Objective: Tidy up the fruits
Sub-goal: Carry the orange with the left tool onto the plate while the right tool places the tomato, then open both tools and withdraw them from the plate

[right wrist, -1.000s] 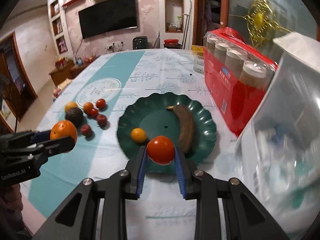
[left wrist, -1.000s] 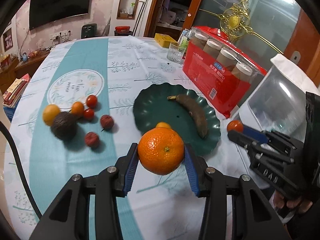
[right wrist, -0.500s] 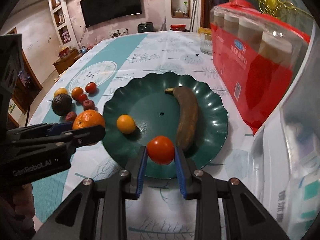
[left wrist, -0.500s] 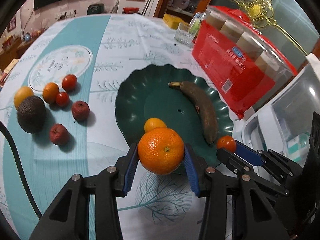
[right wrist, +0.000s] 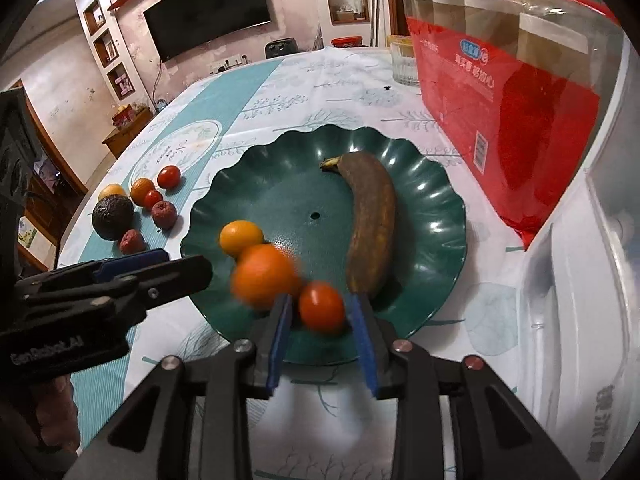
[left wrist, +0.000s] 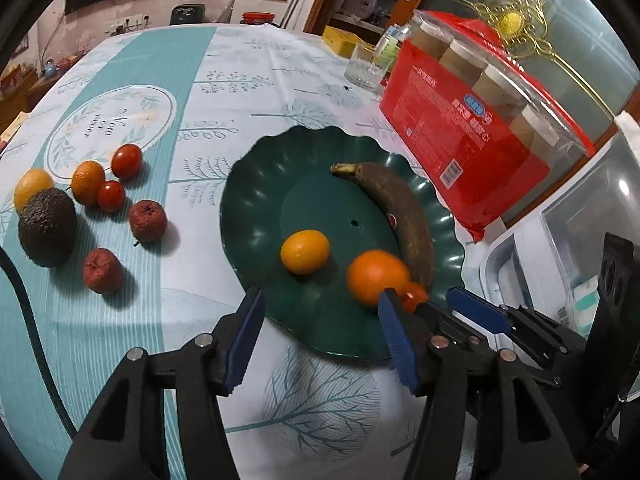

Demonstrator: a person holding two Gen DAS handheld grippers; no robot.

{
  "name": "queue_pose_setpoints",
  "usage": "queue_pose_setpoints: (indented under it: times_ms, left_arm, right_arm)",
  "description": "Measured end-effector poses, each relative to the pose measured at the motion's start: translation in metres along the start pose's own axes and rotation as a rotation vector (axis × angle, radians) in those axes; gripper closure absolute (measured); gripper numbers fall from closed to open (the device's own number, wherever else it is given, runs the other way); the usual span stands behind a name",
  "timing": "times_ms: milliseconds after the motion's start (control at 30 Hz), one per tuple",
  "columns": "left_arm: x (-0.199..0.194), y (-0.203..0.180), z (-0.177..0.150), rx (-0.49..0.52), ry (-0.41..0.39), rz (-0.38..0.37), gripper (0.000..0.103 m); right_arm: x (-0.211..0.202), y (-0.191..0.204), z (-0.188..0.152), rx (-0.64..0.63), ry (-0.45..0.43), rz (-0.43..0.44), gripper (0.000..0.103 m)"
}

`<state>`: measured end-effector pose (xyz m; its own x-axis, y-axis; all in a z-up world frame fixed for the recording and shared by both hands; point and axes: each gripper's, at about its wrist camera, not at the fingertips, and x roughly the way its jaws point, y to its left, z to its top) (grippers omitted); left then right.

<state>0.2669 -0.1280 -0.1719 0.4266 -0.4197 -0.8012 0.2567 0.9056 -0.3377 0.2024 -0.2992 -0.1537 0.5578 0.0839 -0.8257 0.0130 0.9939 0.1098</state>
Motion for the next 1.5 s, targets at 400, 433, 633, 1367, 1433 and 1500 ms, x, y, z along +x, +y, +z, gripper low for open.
queue_pose_setpoints:
  times_ms: [400, 433, 633, 1367, 1433, 1500]
  left_arm:
    - [-0.048, 0.014, -0.023, -0.054, -0.037, 0.066, 0.039]
    - [-0.054, 0.016, -0.028, -0.062, -0.038, 0.067, 0.039]
    - [-0.085, 0.030, -0.053, -0.104, -0.061, 0.090, 0.039]
    - [-0.186, 0.131, -0.097, -0.094, -0.102, 0.194, 0.039]
    - [-0.194, 0.143, -0.097, -0.080, -0.099, 0.198, 0.039]
    - [-0.201, 0.156, -0.095, -0.069, -0.092, 0.201, 0.039]
  right_arm:
    - [-0.033, 0.012, -0.010, -0.022, -0.016, 0.021, 0.052]
    - [-0.035, 0.013, -0.011, -0.019, -0.016, 0.027, 0.052]
    - [-0.051, 0.031, -0.021, -0.025, -0.018, 0.057, 0.050]
    - [-0.047, 0.120, -0.045, 0.137, 0.039, 0.122, 0.050]
    - [-0.043, 0.130, -0.045, 0.176, 0.046, 0.128, 0.050]
    - [-0.039, 0.138, -0.046, 0.204, 0.053, 0.129, 0.050]
